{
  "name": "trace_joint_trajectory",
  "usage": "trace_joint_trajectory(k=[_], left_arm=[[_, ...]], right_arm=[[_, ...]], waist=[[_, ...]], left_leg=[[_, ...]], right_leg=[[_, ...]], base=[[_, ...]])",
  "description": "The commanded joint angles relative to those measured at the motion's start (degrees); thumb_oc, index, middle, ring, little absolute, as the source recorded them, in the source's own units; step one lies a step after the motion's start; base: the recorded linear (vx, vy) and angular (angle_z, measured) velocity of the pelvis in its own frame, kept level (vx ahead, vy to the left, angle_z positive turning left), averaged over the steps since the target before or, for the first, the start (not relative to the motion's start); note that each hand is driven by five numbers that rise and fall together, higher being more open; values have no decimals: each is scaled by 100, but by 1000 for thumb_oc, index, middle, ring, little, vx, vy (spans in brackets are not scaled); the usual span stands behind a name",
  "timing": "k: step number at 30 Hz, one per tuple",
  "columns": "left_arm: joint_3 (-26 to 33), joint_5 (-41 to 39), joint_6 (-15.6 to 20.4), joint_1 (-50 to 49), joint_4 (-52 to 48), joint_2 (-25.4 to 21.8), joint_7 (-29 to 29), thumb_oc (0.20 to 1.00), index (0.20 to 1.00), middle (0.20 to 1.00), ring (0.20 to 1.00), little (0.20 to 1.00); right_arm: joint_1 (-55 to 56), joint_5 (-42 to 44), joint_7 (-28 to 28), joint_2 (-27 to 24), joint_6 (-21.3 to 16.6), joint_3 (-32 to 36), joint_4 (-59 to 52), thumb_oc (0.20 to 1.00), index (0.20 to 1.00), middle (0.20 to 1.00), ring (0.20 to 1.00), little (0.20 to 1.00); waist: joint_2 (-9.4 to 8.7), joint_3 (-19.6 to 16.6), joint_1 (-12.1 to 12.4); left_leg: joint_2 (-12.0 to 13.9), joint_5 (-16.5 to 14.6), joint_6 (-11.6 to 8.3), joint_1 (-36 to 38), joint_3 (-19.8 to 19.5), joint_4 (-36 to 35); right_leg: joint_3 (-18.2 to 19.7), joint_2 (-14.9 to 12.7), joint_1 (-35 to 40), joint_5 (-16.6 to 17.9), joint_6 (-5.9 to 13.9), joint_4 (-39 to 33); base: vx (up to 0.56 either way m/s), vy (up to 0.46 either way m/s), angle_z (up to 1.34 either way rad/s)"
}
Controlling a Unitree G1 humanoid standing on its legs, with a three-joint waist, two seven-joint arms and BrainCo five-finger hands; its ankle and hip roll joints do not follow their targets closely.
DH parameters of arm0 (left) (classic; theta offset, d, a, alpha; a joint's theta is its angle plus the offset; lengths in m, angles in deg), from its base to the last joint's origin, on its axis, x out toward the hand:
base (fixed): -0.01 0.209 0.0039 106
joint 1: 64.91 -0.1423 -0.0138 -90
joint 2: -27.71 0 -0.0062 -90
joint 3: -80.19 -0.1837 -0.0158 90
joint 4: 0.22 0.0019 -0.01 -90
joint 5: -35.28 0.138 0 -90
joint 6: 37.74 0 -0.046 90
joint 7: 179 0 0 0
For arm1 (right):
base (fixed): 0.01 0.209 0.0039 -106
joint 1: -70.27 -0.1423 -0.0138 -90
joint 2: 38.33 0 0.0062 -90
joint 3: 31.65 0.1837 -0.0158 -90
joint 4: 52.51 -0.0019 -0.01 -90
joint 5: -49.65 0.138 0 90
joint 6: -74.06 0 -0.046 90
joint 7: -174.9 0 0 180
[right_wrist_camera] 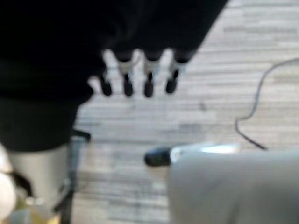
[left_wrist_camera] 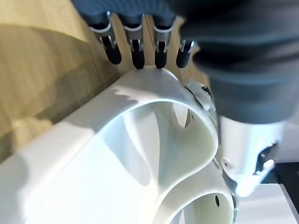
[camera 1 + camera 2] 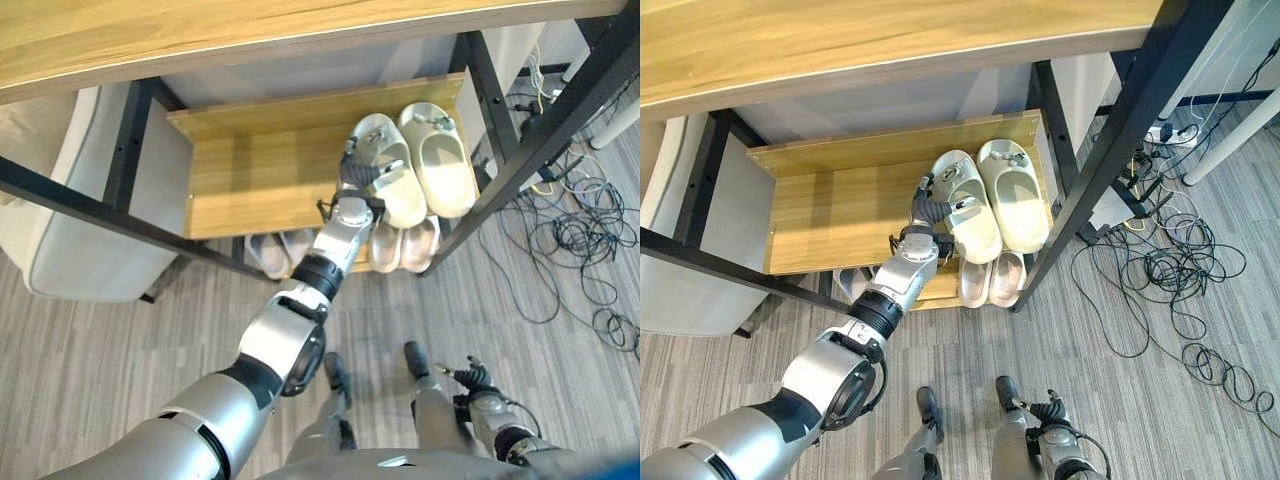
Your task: Arrange the slippers neatly on the shoe rack.
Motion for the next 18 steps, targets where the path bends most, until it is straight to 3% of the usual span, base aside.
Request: trace_joint_trajectory(k=[1, 10, 15, 18], left_arm=[[37, 30, 206, 386, 137, 445, -404, 1000, 1000, 1000, 1000, 1000], [-58, 163, 514, 294, 17, 545, -396, 1000, 1000, 1000, 1000, 1000], [20, 275, 887, 300, 72, 542, 15, 1000, 1000, 1000, 1000, 1000], [103, 577, 1133, 426, 211, 343, 661, 1000, 1000, 1000, 1000, 1000]], right_arm=[[-60, 104, 7, -172, -32, 164, 142, 1000, 1000, 1000, 1000, 1000], [-93, 93, -12, -149, -54, 142, 219, 1000, 1000, 1000, 1000, 1000], [-143, 82, -43, -113, -56, 98, 311, 1000, 1000, 1000, 1000, 1000], [-143, 63, -47, -97, -76, 83, 348, 1000, 1000, 1000, 1000, 1000]], waist=[[157, 70, -32], [153, 37, -78], [118, 9, -111], [99, -25, -138]], left_leg=[[-164, -363, -294, 611, -255, 18], [-159, -387, -297, 620, -215, 18], [-148, -394, -295, 629, -208, 18], [-150, -407, -292, 638, -199, 18]], right_leg=[[388, 109, 298, 657, -201, -449], [430, 121, 262, 659, -206, -419], [435, 123, 266, 679, -204, -432], [453, 132, 277, 697, -202, -458]], base=[[0, 0, 0], [0, 0, 0], [0, 0, 0], [0, 0, 0]])
